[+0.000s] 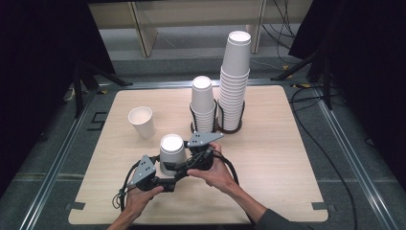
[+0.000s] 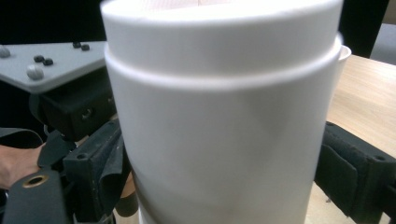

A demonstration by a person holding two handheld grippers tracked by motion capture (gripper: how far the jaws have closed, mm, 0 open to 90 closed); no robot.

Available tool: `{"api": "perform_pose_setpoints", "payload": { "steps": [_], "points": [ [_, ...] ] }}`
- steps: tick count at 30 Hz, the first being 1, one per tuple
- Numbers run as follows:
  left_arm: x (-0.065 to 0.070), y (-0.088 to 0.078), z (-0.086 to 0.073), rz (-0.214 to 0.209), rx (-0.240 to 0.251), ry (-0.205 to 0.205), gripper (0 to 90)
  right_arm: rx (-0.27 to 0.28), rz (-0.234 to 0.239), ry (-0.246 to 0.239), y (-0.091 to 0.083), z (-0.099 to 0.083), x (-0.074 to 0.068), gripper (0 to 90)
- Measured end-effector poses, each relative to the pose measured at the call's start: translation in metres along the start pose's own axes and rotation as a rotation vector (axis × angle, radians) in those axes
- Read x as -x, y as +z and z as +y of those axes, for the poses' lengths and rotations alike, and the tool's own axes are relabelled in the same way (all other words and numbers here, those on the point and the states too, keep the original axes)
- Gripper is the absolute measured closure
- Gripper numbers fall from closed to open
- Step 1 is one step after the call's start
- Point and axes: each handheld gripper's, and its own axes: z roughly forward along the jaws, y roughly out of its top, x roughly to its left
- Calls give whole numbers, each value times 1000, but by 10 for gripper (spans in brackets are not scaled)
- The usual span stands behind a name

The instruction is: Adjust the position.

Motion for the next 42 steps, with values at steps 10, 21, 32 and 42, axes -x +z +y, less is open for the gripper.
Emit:
{"api": "perform_pose_setpoints", "payload": {
  "steps": [10, 21, 32, 42],
  "points": [
    [4, -2, 0, -24, -78, 96, 124, -38, 39, 12, -17, 15, 2, 166],
    [9, -4, 1, -69, -136, 168, 135, -157, 87, -48, -33, 24, 6, 207],
    [8, -6, 2, -83, -202, 200, 141, -229, 100, -38, -35, 23, 9, 203],
    [11, -6, 4, -111, -270, 269, 145, -286, 121, -27, -34, 20, 10, 185]
  ]
}}
